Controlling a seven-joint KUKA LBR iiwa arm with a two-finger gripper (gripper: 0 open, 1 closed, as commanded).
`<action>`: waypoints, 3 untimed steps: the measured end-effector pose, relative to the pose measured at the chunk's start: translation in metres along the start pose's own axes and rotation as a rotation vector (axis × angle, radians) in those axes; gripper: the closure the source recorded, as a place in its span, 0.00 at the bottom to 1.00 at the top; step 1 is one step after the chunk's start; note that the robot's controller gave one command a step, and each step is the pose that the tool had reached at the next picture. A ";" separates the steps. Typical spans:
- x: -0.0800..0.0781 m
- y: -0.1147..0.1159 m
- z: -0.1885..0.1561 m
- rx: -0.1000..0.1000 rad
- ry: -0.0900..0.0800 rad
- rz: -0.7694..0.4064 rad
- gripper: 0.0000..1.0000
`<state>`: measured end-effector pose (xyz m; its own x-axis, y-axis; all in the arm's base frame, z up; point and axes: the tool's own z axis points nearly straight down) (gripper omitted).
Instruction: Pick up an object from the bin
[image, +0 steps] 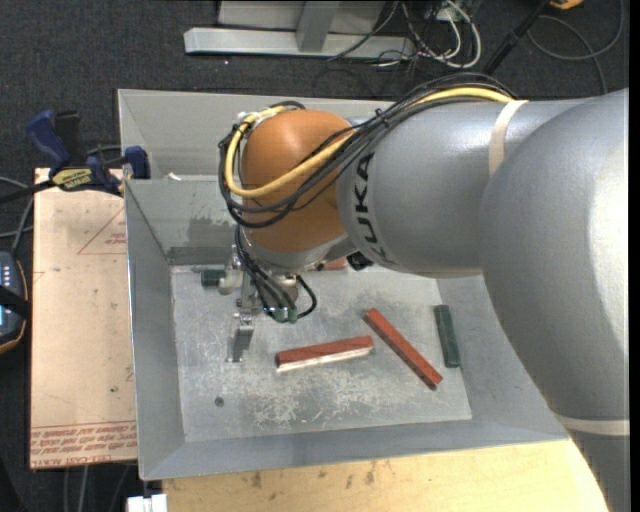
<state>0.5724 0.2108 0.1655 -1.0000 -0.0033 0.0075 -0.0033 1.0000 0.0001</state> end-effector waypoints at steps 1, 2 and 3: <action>-0.002 -0.001 -0.004 -0.001 -0.008 0.003 0.00; -0.048 -0.046 0.071 -0.002 -0.015 -0.081 0.00; -0.053 -0.050 0.074 -0.004 -0.020 -0.095 0.00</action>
Offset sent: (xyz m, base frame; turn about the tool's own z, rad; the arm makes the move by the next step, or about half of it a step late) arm 0.0572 -0.0601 -0.0955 -0.1012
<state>0.6253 0.1615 0.0909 -0.9951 -0.0976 -0.0127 -0.0977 0.9952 0.0037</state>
